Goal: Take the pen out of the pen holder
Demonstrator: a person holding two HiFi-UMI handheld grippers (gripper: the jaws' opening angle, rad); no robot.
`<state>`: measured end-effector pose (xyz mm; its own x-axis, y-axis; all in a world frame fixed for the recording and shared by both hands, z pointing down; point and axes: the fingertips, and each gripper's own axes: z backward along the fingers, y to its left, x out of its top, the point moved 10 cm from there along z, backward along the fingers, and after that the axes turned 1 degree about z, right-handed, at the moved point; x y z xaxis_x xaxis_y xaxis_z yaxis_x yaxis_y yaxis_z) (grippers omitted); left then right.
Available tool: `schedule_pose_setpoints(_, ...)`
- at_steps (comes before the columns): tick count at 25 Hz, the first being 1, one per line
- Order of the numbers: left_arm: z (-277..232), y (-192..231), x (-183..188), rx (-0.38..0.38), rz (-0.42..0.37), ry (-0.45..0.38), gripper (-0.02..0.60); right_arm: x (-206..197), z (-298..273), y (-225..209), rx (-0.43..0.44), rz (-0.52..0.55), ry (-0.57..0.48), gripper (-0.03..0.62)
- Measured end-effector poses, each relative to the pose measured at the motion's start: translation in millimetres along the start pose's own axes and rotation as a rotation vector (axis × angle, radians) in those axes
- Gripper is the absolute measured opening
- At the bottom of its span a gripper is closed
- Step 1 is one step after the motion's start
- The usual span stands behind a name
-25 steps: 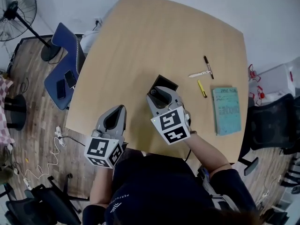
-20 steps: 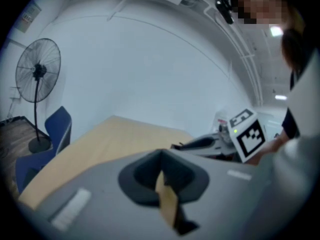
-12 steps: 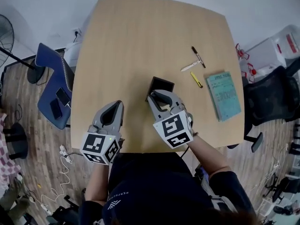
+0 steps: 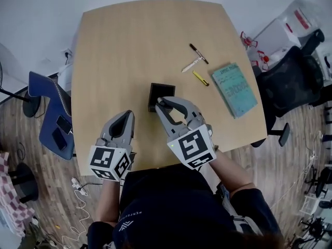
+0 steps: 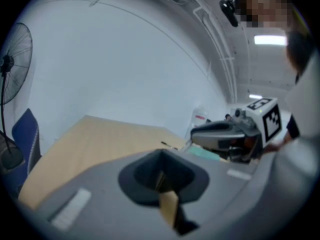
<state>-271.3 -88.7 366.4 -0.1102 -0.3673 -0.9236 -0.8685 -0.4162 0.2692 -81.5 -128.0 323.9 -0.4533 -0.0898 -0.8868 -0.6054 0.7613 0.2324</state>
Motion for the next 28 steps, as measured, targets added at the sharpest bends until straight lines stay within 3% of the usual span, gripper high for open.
schedule_pose_setpoints(7,-17.3,-24.7,6.4,-0.069,-0.032,-0.008,0.003,14.7,44.7,-20.0,-0.105,0.005,-0.101,0.06)
schedule_pose_setpoints(12,-29.5,-37.9,7.0,-0.112,-0.047,0.001,0.003,8.3,67.1,-35.4,-0.19,-0.004,-0.104,0.06)
schedule_pose_setpoints(28,-42.1,-48.1,-17.4,-0.142,-0.035,0.084,0.003,-75.6,74.1,-34.1,-0.282,-0.03,0.078,0.06)
